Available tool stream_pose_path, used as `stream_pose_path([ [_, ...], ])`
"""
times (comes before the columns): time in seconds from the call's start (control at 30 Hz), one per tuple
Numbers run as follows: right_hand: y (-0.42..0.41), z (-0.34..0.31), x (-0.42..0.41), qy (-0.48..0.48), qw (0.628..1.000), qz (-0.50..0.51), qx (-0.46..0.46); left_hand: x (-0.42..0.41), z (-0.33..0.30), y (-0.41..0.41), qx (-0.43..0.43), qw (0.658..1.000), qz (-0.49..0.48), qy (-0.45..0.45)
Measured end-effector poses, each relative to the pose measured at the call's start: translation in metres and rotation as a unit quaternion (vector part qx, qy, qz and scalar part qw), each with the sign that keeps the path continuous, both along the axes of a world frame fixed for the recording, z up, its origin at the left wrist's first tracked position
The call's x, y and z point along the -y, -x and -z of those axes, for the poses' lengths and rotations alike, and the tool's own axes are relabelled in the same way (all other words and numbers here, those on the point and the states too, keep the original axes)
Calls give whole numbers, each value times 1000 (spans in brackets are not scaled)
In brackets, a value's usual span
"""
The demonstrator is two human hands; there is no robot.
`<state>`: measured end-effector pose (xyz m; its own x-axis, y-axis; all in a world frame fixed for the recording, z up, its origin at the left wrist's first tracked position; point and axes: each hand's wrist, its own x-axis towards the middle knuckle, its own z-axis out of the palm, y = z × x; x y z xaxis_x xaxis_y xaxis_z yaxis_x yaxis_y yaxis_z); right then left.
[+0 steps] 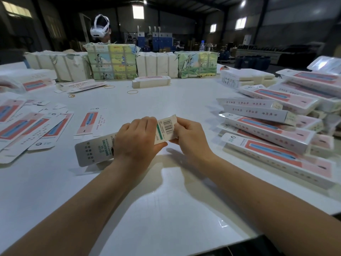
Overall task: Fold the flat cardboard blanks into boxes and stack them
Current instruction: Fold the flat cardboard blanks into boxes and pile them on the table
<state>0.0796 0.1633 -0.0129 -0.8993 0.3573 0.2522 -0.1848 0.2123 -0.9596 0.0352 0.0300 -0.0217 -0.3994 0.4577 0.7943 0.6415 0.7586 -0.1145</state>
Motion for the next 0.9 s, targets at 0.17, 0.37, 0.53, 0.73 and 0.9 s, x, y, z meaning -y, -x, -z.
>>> stream_pose_path([
  [0.17, -4, 4, 4, -158, 986, 32, -38, -1, 0, 0, 1, 1000, 3, 0],
  [0.37, -10, 1, 8, -218, 973, 19, -80, 0, -5, -4, -17, 1000, 5, -13],
  [0.53, -11, 5, 11, -265, 961, 16, -80, 2, -7, -7, -29, 1000, -8, -6],
  [0.73, -6, 1, 13, -81, 994, -76, -2, 5, -8, -5, 34, 999, -28, -17],
  [0.9, -3, 8, 10, -108, 987, -115, 27, 9, -9, 1, 54, 998, -20, 22],
])
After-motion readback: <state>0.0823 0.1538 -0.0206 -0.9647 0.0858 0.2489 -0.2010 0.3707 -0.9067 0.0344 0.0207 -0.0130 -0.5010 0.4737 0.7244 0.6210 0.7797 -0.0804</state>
